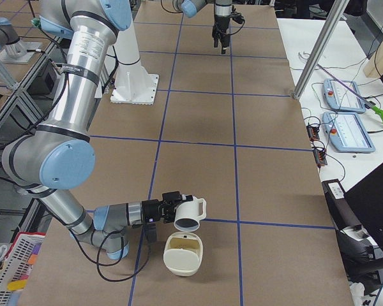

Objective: Left arm hands cup to right arm to dump lemon

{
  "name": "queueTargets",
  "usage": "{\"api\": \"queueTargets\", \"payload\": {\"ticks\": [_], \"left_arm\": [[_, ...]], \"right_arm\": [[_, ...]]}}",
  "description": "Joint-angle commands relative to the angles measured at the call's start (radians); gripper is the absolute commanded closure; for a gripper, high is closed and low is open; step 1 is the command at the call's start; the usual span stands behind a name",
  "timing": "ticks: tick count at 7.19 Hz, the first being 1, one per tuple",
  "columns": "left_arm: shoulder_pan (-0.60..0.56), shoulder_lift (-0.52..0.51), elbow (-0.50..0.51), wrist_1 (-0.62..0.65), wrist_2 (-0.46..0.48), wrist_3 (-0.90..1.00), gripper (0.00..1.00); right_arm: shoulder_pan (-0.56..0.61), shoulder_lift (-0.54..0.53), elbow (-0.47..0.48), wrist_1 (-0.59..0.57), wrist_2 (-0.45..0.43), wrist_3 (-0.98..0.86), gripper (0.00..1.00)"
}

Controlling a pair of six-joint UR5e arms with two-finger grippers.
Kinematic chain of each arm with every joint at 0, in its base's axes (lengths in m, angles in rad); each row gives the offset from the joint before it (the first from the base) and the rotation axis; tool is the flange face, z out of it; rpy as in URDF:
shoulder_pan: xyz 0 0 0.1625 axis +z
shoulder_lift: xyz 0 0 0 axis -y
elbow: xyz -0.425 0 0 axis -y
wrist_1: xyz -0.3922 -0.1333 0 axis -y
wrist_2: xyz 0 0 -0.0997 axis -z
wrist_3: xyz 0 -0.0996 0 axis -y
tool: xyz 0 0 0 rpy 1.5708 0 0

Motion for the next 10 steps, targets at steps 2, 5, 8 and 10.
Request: {"api": "queueTargets", "payload": {"ticks": [2, 5, 8, 10], "left_arm": [[0.003, 0.001, 0.002, 0.0, 0.039, 0.004, 0.0], [0.001, 0.0, -0.003, 0.004, 0.07, 0.004, 0.0], [0.0, -0.006, -0.003, 0.026, 0.091, 0.004, 0.0], [0.006, -0.018, -0.003, 0.041, 0.134, 0.005, 0.0]], "right_arm": [[0.0, 0.002, -0.003, 0.047, -0.062, 0.242, 0.85], [0.0, -0.001, -0.012, 0.062, -0.074, 0.393, 0.84], [0.003, -0.011, -0.014, 0.083, -0.078, 0.539, 0.84], [0.001, -0.014, -0.015, 0.09, -0.07, 0.593, 0.84]]}}
